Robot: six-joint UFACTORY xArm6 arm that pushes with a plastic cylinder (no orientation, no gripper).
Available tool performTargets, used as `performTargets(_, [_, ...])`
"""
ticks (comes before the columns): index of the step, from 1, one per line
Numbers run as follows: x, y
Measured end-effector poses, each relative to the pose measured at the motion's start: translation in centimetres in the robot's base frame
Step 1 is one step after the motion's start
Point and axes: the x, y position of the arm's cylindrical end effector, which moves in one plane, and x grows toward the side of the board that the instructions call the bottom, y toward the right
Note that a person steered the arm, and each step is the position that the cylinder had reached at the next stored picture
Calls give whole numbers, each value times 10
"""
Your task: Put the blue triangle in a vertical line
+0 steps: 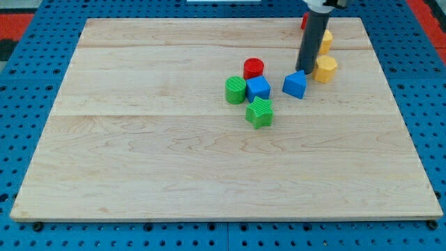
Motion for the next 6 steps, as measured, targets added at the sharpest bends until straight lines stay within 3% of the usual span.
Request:
performTargets(1, [0, -31])
performTargets(3, [55, -4])
performTargets(6, [66, 20])
